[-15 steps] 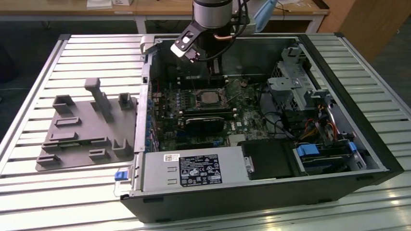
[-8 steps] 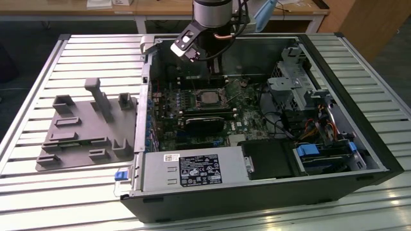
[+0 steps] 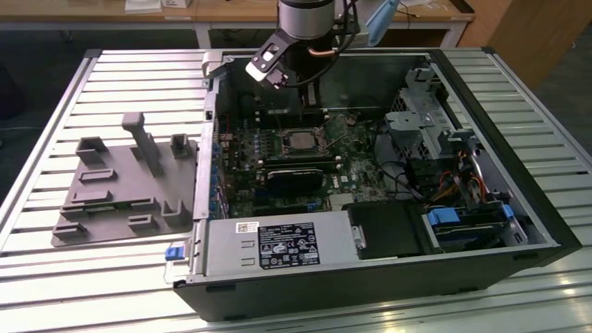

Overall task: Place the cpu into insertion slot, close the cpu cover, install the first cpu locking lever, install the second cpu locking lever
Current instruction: 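Close the cpu cover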

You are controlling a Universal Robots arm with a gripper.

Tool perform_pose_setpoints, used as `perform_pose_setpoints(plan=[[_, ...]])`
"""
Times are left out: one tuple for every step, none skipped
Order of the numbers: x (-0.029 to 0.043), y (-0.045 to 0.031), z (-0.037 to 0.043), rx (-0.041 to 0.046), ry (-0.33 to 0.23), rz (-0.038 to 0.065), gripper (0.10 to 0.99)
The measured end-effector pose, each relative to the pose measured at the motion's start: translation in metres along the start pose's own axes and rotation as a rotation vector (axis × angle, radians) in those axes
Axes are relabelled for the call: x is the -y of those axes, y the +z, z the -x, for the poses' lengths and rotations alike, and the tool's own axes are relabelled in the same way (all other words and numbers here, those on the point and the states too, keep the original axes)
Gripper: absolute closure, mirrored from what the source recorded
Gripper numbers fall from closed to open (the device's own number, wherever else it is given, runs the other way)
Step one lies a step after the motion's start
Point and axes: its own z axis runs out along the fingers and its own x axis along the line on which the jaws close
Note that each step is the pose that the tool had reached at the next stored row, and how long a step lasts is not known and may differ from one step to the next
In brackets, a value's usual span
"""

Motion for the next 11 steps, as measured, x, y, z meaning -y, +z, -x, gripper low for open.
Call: perform_pose_setpoints(plan=[[-0.0003,0.0000,0.0000,0.0000,0.000,0.000,0.980],[-0.0027,0.0002,-0.0001,0.0001,0.000,0.000,0.980],[-0.0046,0.0004,-0.0001,0.0001,0.000,0.000,0.980],[-0.0066,0.0006,-0.0001,-0.0001,0.000,-0.001,0.980],[-0.0089,0.0008,-0.0001,0.0000,0.000,-0.001,0.980],[-0.0140,0.0013,-0.0002,0.0000,0.000,-0.002,0.980],[-0.0169,0.0015,-0.0002,0.0000,0.000,-0.002,0.980],[-0.0199,0.0018,-0.0003,0.0000,0.000,-0.002,0.980],[-0.0231,0.0021,-0.0003,0.0000,0.000,-0.003,0.980],[-0.0261,0.0024,-0.0003,0.0000,0.000,-0.003,0.980],[-0.0291,0.0026,-0.0004,0.0001,0.000,-0.004,0.980]])
